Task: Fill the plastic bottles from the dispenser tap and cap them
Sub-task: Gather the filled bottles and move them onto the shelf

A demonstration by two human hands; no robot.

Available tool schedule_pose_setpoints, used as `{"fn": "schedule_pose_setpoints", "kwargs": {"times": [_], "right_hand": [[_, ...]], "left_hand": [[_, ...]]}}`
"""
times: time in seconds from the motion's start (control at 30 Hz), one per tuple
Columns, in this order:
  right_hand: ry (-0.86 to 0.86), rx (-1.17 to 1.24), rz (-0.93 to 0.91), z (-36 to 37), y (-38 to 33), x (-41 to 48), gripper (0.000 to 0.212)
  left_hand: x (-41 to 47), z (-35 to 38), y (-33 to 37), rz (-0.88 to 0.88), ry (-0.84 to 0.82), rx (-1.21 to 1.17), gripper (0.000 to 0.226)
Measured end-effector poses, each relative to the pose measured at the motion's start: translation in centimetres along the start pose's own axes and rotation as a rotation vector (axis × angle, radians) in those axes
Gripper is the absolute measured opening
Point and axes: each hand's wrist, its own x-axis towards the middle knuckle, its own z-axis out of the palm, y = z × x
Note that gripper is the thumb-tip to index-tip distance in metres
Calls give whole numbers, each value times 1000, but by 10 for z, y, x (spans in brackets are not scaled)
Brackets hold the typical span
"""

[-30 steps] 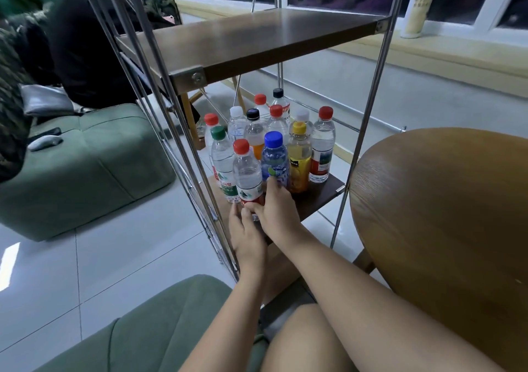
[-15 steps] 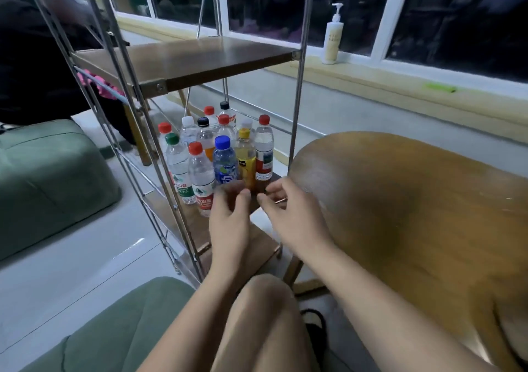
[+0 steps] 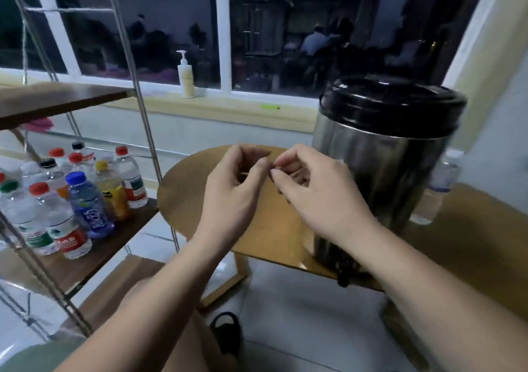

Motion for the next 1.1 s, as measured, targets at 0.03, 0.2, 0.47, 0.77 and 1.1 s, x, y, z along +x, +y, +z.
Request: {"fn": "schedule_pose_setpoints", "kwargs": {"times": [0.03, 0.2, 0.47, 0.77, 1.1], "right_hand": [[40, -14, -4, -22, 2, -8, 4], [182, -73, 1, -121, 22, -45, 6], [359, -208, 92, -237, 86, -75, 4], [374, -251, 157, -286, 203, -58, 10], [324, -245, 230, -286, 308, -11, 59]], "left_hand": [[-2, 15, 14, 40, -46, -2, 7], [-8, 86, 81, 234, -250, -1, 8], [23, 196, 163, 541, -455, 218, 9], [91, 303, 203, 718, -694, 797, 9], [151, 418, 170, 448, -1083, 1416, 50]]}}
